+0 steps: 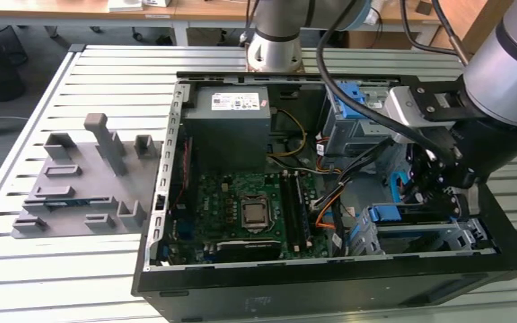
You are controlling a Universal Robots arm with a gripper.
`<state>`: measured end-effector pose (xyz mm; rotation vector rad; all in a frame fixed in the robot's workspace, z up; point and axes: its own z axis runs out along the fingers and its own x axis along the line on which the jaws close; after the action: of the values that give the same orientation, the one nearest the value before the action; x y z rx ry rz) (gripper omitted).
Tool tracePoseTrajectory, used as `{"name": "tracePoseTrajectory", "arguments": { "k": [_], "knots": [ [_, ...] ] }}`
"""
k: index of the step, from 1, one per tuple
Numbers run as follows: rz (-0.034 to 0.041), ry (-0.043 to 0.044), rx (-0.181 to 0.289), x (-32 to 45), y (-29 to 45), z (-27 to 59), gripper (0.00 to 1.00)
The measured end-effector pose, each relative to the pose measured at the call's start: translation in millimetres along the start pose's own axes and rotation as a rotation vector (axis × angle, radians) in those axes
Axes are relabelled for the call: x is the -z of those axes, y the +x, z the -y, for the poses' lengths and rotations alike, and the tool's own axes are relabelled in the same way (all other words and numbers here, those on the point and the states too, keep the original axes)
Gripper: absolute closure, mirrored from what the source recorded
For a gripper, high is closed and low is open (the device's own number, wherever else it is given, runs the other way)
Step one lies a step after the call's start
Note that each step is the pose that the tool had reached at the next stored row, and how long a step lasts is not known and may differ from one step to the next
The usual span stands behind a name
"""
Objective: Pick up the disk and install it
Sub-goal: 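Insert the second disk wire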
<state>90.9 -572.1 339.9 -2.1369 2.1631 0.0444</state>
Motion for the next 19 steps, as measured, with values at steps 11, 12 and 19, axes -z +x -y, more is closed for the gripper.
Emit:
{"name": "tracePoseTrajectory", "arguments": {
  "k": [11, 12, 19],
  "knots": [
    [-0.0008, 0.0015, -0.016, -1.8, 4.3, 0.1, 0.84],
    [-0.0010, 0.0017, -0.018, -1.9, 4.4, 0.3, 0.84],
    [-0.0008, 0.0018, -0.018, -3.5, 4.7, 1.0, 0.84]
  ]
}}
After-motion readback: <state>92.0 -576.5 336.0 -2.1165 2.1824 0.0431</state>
